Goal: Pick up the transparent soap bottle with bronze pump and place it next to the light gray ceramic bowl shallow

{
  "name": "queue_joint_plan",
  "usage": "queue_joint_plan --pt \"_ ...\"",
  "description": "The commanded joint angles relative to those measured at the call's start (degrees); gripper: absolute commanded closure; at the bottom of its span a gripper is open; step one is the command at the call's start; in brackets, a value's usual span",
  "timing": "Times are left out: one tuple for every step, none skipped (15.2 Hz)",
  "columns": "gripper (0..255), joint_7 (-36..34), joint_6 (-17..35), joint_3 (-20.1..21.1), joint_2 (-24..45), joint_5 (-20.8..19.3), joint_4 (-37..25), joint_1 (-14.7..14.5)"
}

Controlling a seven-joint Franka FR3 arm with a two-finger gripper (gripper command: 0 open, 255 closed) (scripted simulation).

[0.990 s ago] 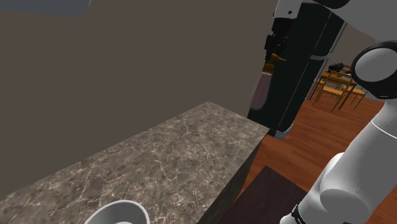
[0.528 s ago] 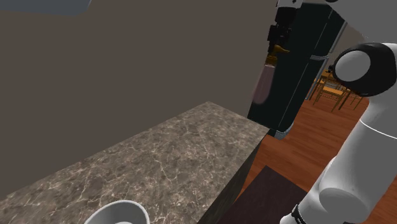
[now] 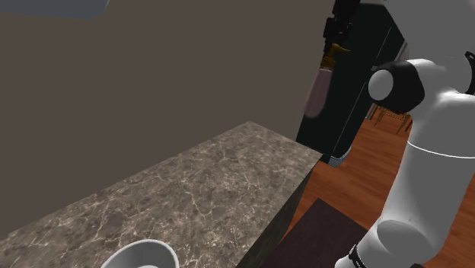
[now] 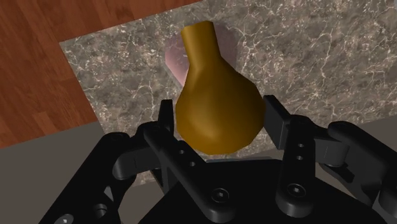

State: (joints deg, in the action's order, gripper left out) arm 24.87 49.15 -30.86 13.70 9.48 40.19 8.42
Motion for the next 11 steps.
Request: queue_joint_plan --pt "255 -3.48 5.08 0.26 -6.86 -4.99 10.68 -7.10" --pt "255 -5.94 7.23 1.03 -10.41 -7.11 15.91 -10.15" --pt "255 -8.37 8.95 2.54 -13.45 -8.77 20.26 -11.99" --pt "255 -10.68 10.39 4.24 -16.11 -10.01 24.05 -13.17" --pt "255 -12.89 11.65 5.70 -18.46 -10.95 27.42 -14.28" --pt "255 -15.01 12.77 7.09 -20.57 -11.67 30.49 -15.21" --pt "255 -17.04 13.79 8.45 -22.47 -12.18 33.29 -15.97" --pt "255 -19.00 14.74 9.71 -24.21 -12.55 35.89 -16.70" --pt "255 -20.88 15.62 11.02 -25.78 -12.77 38.31 -17.23" --pt "255 -22.70 16.46 12.25 -27.23 -12.89 40.56 -17.74" --pt "255 -24.47 17.26 13.46 -28.55 -12.91 42.68 -18.20"
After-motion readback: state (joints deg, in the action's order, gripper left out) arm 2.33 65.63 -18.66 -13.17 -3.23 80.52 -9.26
